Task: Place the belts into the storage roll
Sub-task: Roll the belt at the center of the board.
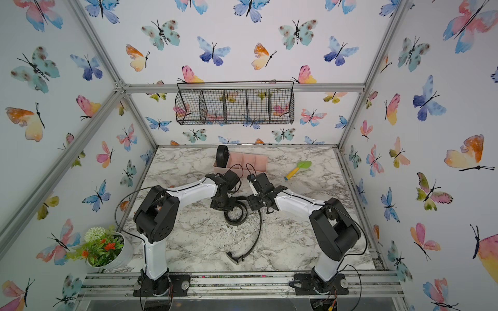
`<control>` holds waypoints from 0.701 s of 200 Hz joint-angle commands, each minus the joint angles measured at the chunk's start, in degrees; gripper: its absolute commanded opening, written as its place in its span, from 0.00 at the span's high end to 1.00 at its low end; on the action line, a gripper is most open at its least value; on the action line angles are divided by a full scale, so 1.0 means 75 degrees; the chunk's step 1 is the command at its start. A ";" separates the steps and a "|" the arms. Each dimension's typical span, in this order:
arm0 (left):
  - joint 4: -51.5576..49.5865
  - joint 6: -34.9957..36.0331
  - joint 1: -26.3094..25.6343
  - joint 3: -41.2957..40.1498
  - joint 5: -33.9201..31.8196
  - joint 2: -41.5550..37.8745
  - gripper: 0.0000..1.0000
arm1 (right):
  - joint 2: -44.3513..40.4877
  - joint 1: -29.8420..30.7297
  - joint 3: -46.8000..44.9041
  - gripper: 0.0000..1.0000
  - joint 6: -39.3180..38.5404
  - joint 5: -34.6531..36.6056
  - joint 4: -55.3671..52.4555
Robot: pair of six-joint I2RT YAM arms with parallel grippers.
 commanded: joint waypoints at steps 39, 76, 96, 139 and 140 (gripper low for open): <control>0.0009 -0.0068 -0.0061 0.0005 0.0254 0.0328 0.96 | 0.0773 -0.0427 0.0259 0.66 -0.0215 -0.0604 -0.0160; 0.0773 -0.0828 -0.0071 -0.0203 0.0975 0.0206 0.96 | 0.0322 -0.0491 -0.0285 0.77 0.0381 -0.1308 0.0017; 0.0855 -0.1139 -0.0098 -0.0108 0.1114 0.0268 0.95 | 0.0220 -0.0492 -0.0584 0.77 0.0915 -0.2090 0.0097; 0.0548 -0.1197 -0.0119 0.0236 0.0971 0.0476 0.94 | -0.0299 -0.0492 -0.1548 0.80 0.1784 -0.3034 0.0734; 0.0537 -0.1197 -0.0113 0.0248 0.0965 0.0478 0.94 | -0.0311 -0.0492 -0.1563 0.80 0.1796 -0.3034 0.0737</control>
